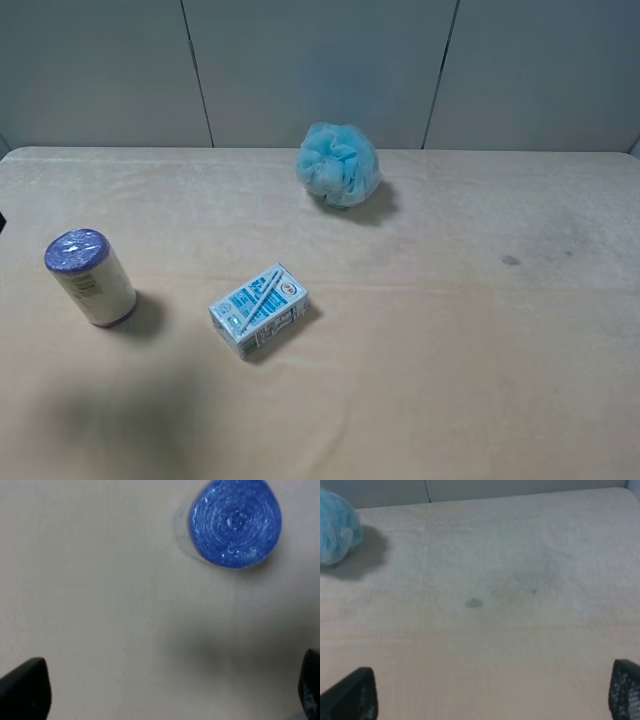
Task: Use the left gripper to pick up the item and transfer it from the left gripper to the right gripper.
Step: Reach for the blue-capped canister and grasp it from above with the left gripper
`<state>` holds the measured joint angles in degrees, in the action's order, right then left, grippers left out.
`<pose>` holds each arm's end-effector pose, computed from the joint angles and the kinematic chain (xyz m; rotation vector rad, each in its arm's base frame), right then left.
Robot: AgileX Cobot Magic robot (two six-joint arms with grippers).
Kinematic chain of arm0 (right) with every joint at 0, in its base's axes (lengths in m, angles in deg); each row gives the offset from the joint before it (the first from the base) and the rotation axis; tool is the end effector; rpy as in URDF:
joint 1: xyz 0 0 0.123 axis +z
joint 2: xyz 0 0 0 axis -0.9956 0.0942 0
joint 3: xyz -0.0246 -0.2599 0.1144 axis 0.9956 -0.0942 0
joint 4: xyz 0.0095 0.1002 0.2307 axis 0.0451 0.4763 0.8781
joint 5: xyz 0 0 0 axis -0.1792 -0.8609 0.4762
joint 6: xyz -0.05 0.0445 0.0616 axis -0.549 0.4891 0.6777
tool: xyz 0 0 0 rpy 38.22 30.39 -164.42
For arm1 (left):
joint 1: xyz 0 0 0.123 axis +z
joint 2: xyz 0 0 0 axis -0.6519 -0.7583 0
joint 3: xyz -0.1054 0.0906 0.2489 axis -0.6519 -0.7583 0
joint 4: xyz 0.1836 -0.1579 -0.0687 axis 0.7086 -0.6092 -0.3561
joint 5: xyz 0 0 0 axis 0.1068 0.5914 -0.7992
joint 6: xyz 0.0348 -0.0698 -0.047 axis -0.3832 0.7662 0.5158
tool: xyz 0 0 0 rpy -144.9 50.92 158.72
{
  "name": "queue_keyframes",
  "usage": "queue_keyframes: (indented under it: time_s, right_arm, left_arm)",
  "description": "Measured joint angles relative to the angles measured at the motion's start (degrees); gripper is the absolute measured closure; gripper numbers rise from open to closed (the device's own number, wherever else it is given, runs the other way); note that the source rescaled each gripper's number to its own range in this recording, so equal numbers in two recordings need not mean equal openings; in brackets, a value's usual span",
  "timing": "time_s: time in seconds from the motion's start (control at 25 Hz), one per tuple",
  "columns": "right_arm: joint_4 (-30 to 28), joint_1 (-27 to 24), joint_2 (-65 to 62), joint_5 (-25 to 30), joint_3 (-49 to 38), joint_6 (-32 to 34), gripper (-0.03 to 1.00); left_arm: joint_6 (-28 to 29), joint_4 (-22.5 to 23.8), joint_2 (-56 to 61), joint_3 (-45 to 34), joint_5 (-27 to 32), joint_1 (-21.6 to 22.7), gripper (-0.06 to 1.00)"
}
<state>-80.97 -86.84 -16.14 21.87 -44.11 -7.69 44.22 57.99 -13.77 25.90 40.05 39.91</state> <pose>-0.0029 0.0047 0.2785 0.0116 2.0053 0.0294 0.2041 -0.0040 0.2951 0.0043 2.8199 -0.0237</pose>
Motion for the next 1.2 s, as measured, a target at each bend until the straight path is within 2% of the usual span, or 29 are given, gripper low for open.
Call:
queue_keyframes:
  time_s: [0.24, 0.56, 0.96, 1.08, 1.16, 1.2]
  right_arm:
    - [0.0, 0.0, 0.0, 0.0, 0.0, 0.0, -0.03]
    - [0.0, 0.0, 0.0, 0.0, 0.0, 0.0, -0.03]
    - [0.0, 0.0, 0.0, 0.0, 0.0, 0.0, -0.03]
    - [0.0, 0.0, 0.0, 0.0, 0.0, 0.0, -0.03]
    - [0.0, 0.0, 0.0, 0.0, 0.0, 0.0, -0.03]
    - [0.0, 0.0, 0.0, 0.0, 0.0, 0.0, -0.03]
  left_arm:
    - [3.2, 2.5, -8.7, 0.0, -5.5, -4.8, -0.04]
    - [5.5, 2.7, -19.0, 0.0, -11.8, -10.6, -0.03]
    - [7.2, 2.9, -27.5, 0.0, -16.9, -11.4, -0.03]
    - [7.2, 2.9, -29.1, 0.0, -17.9, -11.4, 0.05]
    - [7.2, 2.9, -29.3, 0.0, -18.7, -11.4, 0.19]
    - [7.2, 2.9, -29.3, 0.0, -18.9, -11.4, 0.31]
